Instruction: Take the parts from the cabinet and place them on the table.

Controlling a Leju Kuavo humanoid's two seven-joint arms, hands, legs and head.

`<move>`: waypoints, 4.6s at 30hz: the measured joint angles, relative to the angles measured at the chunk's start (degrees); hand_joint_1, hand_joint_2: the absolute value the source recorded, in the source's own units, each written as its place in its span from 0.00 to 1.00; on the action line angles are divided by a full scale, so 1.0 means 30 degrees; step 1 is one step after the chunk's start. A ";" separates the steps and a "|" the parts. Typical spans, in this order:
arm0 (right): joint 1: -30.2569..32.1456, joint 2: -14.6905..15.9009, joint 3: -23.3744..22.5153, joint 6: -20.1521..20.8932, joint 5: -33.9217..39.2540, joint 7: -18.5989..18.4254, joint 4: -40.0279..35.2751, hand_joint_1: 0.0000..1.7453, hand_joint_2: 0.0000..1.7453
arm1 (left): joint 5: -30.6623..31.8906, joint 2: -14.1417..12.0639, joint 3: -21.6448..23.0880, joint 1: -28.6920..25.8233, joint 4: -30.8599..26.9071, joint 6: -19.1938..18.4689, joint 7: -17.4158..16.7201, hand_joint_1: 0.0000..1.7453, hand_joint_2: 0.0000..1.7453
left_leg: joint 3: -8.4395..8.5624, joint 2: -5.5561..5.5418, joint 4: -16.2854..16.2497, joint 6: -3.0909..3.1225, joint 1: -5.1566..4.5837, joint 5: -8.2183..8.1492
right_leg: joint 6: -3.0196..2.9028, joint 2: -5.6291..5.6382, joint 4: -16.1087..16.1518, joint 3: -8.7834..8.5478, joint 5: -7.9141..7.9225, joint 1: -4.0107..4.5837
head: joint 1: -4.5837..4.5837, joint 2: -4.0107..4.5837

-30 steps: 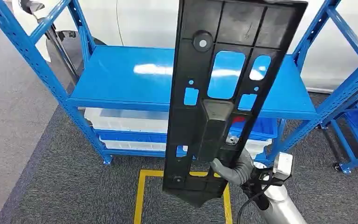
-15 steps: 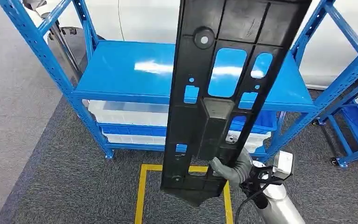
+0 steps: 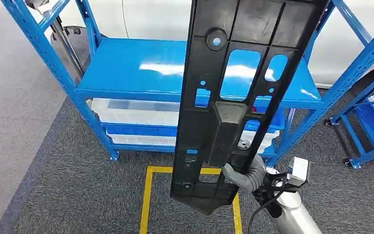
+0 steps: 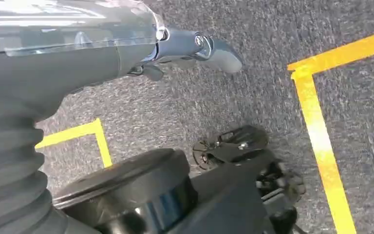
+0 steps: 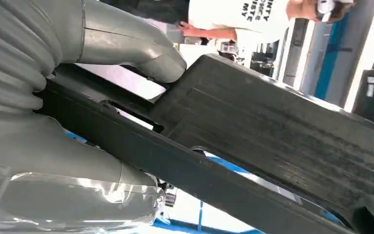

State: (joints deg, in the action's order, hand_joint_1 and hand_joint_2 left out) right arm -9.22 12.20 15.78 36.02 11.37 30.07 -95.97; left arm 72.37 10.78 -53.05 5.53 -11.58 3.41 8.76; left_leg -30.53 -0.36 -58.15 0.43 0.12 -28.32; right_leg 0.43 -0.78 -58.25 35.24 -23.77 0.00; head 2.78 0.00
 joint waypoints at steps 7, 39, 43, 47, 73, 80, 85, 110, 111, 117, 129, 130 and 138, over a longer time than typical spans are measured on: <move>0.0060 -0.0029 -0.0022 -0.0022 0.0000 0.0051 0.0066 1.00 1.00 | 0.0015 -0.0007 -0.0007 -0.0029 0.0000 -0.0044 0.0044 0.00 1.00 | -0.0459 0.0059 0.0208 0.0675 0.0009 0.0714 | 0.0700 0.0080 -0.3709 0.1508 -0.2525 -0.0213 | 0.0000 0.0000; 0.0122 -0.0044 -0.0029 -0.0022 0.0015 0.0080 0.0262 1.00 1.00 | -0.0066 -0.0015 -0.0007 -0.0106 0.0000 0.0007 0.0051 0.00 1.00 | -0.0910 0.0071 0.0186 0.0595 0.0039 0.1077 | 0.0753 0.0125 -0.5717 0.2187 -0.3430 -0.0270 | 0.0000 0.0000; 0.0108 -0.0044 -0.0029 -0.0015 0.0022 0.0124 0.0321 1.00 1.00 | -0.0066 -0.0015 -0.0007 -0.0103 0.0000 0.0000 0.0051 0.00 1.00 | -0.1287 0.0052 0.0102 0.0465 0.0018 0.1383 | 0.0520 0.0125 -0.1516 -0.0786 -0.1500 -0.0248 | 0.0000 0.0000; 0.0006 -0.0044 -0.0029 0.0007 0.0036 0.0190 0.0306 1.00 1.00 | -0.0066 -0.0007 -0.0007 -0.0093 0.0000 0.0000 0.0044 0.00 1.00 | -0.1459 0.0071 0.0074 0.0056 -0.0012 0.1658 | 0.0154 0.0145 0.0262 -0.1608 -0.1312 0.0016 | 0.0000 0.0000; -0.0306 -0.0015 -0.0015 0.0255 0.0328 0.0299 0.0619 1.00 1.00 | -0.0117 -0.0029 -0.0014 -0.0020 0.0000 0.0007 0.0102 0.00 1.00 | -0.1294 0.0040 -0.0032 0.0517 -0.0043 0.1313 | 0.0613 0.0103 -0.2782 -0.0008 -0.1924 -0.0251 | 0.0000 0.0000; -0.0487 -0.0022 -0.0007 0.0255 0.0342 0.0328 0.0612 1.00 1.00 | -0.0117 -0.0022 -0.0014 0.0009 0.0000 0.0000 0.0131 0.00 1.00 | -0.1536 0.0076 0.0067 -0.0212 -0.0098 0.1810 | -0.0333 0.0041 0.0605 -0.1539 -0.0821 -0.0202 | 0.0000 0.0000; -0.0529 0.0036 0.0000 0.0255 0.0335 0.0291 0.0619 1.00 1.00 | -0.0146 -0.0029 -0.0014 0.0007 0.0007 0.0007 0.0233 0.00 1.00 | -0.3568 0.0047 -0.5511 -0.0599 0.0056 -0.1688 | -0.0578 -0.0033 0.0592 -0.0792 -0.0275 -0.0075 | 0.0000 0.0000; -0.0302 0.0007 0.0058 0.0102 0.0342 -0.0066 0.0503 1.00 1.00 | -0.0073 -0.0036 -0.0014 0.0009 0.0000 -0.0058 0.0153 0.00 1.00 | -0.0178 0.2165 0.0221 -0.0125 -0.0192 0.0594 | -0.0333 -0.0629 0.0235 -0.0596 -0.0423 0.0033 | 0.0000 0.0000; -0.0255 0.0007 0.0058 0.0087 0.0342 -0.0073 0.0459 1.00 1.00 | -0.0066 -0.0036 -0.0014 0.0021 0.0000 -0.0066 0.0153 0.00 1.00 | -0.0276 0.1620 -0.0020 -0.0280 -0.0089 0.0340 | -0.0423 -0.0489 0.0351 -0.0670 -0.0308 -0.0097 | 0.0000 0.0000; -0.0189 0.0124 0.0058 0.0182 0.0342 -0.0073 0.0444 1.00 1.00 | -0.0058 -0.0044 -0.0014 -0.0074 0.0000 -0.0095 0.0175 0.00 1.00 | -0.2809 0.0248 -0.5566 -0.0470 0.0004 -0.1889 | -0.0627 0.0860 0.0289 -0.0417 -0.0135 -0.0070 | 0.0000 0.0000; -0.0263 0.0109 0.0022 0.0262 0.0350 -0.0044 0.0459 1.00 1.00 | 0.0080 -0.0029 -0.0014 -0.0023 0.0000 -0.0168 0.0153 0.00 1.00 | -0.0314 0.0095 0.0199 0.0401 0.0182 0.0686 | 0.0461 0.0518 -0.3696 0.1812 -0.2019 -0.0192 | 0.0000 0.0000; -0.0235 0.0109 0.0022 0.0262 0.0350 -0.0044 0.0459 1.00 1.00 | 0.0073 -0.0036 -0.0014 -0.0065 0.0000 -0.0168 0.0153 0.00 1.00 | -0.0337 0.0343 0.0195 0.0416 0.0163 0.0674 | 0.0533 0.0431 -0.5153 0.2494 -0.2547 -0.0263 | -0.0007 0.0000; -0.0279 0.0109 0.0022 0.0255 0.0350 -0.0044 0.0437 1.00 1.00 | 0.0073 -0.0022 -0.0014 0.0007 0.0000 -0.0175 0.0124 0.00 1.00 | -0.0165 0.1818 0.0199 -0.0094 0.0031 0.0463 | -0.0012 -0.1125 0.0022 -0.0302 -0.0348 -0.0030 | 0.0000 0.0000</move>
State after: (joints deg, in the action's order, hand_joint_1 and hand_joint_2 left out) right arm -10.05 12.52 15.85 36.79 12.41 29.94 -94.66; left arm 72.59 10.71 -53.09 5.56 -11.58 2.89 9.14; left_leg -31.03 5.10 -57.55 0.15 0.22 -26.93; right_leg 0.40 -4.16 -58.19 34.33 -24.81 -0.09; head 2.78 0.00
